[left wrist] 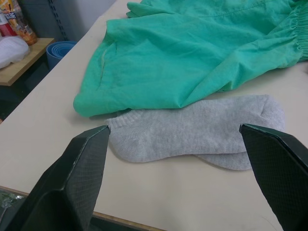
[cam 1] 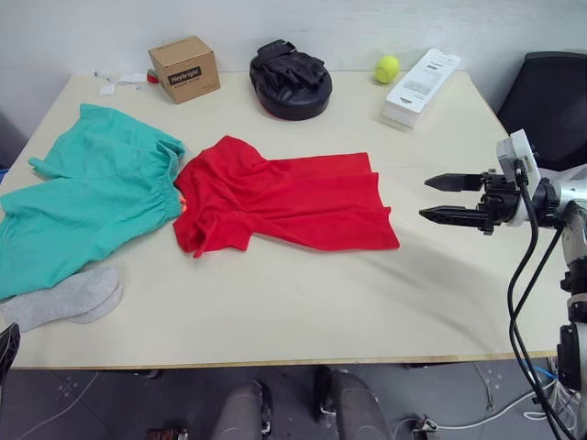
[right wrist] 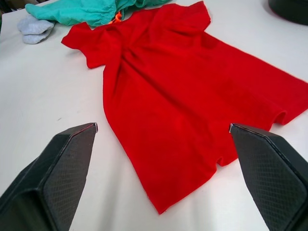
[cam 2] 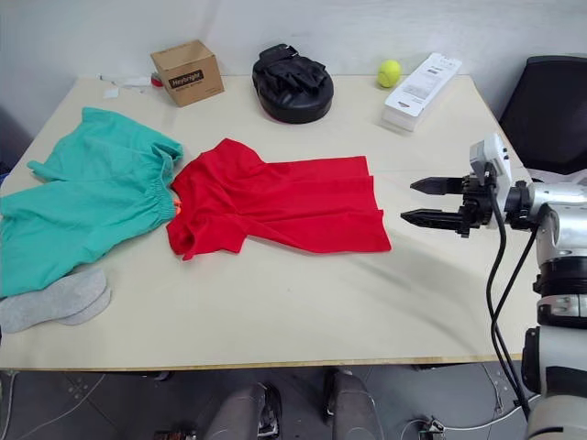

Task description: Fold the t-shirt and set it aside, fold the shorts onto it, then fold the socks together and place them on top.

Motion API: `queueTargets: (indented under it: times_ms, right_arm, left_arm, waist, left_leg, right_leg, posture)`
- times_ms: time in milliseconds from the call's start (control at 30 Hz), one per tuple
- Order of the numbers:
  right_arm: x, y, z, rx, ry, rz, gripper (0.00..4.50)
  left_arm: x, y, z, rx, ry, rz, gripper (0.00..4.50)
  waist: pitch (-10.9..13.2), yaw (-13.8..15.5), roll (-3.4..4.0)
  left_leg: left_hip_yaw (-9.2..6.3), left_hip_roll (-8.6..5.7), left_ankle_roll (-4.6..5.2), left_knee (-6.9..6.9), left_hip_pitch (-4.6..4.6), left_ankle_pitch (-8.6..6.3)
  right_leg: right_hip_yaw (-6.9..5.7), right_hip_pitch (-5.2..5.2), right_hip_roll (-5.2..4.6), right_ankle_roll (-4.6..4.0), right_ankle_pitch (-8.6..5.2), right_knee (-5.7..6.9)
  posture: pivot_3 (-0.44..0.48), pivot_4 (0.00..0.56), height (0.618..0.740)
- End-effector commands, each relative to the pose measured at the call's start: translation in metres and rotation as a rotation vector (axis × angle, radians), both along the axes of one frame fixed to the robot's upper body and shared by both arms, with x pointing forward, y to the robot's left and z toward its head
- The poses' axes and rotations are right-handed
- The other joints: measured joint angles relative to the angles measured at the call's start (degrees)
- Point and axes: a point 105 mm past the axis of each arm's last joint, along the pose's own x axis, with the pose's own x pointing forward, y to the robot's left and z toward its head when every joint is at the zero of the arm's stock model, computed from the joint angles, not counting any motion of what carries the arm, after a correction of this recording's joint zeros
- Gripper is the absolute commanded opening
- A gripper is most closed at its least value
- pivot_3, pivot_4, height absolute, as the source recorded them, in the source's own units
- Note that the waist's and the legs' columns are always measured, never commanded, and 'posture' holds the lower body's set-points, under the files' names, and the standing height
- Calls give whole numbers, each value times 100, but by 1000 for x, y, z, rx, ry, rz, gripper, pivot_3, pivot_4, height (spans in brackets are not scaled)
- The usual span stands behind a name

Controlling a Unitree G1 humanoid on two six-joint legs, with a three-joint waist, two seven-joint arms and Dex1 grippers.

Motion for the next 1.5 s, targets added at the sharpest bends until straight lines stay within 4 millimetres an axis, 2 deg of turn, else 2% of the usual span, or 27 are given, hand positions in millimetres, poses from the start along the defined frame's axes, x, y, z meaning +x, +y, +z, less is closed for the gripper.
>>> queueTargets:
  times_ms: [33,567,900,1033,1167,1267,1367,1500]
  right_arm:
    - [-2,1,12,3,-45,28,4483]
    - [-2,5,11,-14,-53,28,4483]
    - [-5,5,14,-47,-99,9,4483]
    - [-13,13,10,-98,-147,30,4483]
    - [-24,27,-3,-201,-224,69,4483]
    - [-32,37,-15,-273,-278,92,4483]
    - [-37,45,-26,-346,-362,95,4483]
    - [-40,56,-28,-343,-447,77,4483]
  left_arm:
    - [-8,3,10,50,-11,24,4500]
    - [-5,-3,8,48,14,19,4500]
    - [17,-20,6,107,72,-117,4500]
    - [43,-45,13,207,136,-340,4500]
    - [71,-84,13,378,249,-687,4500]
    - [88,-107,14,460,300,-902,4500]
    - [108,-123,18,371,307,-1015,4500]
    - [129,-143,20,183,301,-1066,4500]
  waist:
    - [1,1,1]
    - [1,0,1]
    - [1,4,2]
    - [1,33,2]
    - [2,21,4]
    - [3,15,5]
    - [5,8,10]
    - [7,-27,13]
  left_leg:
    - [0,0,0,0,0,0]
    - [0,0,-2,-1,0,-1]
    - [0,0,-2,-1,0,-1]
    - [-2,0,-2,0,-1,-1]
    - [1,-1,-5,-2,-2,0]
    - [2,0,-13,-7,-2,4]
    - [6,-1,-48,-9,-2,24]
    - [9,2,-49,-11,1,34]
  right_leg:
    - [0,0,0,0,0,0]
    - [0,-1,0,0,0,0]
    - [1,-2,1,0,0,0]
    - [-1,-1,0,0,0,1]
    - [1,-2,0,0,0,2]
    - [0,-5,2,-1,0,3]
    - [2,-5,3,0,0,4]
    - [6,-5,10,2,1,12]
  posture:
    - [0,150,740]
    - [0,150,740]
    - [0,150,740]
    - [0,150,740]
    - [0,150,740]
    - [0,150,740]
    - [0,150,740]
    - [0,150,740]
